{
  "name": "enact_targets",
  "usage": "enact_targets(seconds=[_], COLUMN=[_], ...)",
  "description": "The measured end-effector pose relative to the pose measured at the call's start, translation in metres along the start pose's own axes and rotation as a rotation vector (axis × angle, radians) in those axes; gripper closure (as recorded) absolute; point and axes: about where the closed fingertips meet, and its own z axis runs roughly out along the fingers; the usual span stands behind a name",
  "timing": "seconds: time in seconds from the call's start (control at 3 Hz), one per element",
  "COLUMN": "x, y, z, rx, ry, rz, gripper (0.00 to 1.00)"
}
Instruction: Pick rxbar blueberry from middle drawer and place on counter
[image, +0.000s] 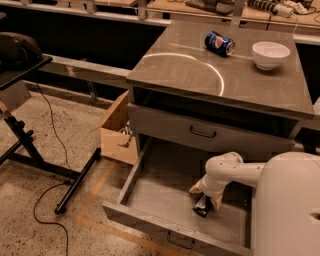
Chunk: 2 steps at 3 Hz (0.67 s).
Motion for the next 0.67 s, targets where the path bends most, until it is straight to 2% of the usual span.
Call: enact_targets(seconds=[0.67], x=[-0.0012], y=[-0.0022], z=[-0.0053], rx=[0.005], ry=[-0.008], rz=[-0.007], gripper=[0.75])
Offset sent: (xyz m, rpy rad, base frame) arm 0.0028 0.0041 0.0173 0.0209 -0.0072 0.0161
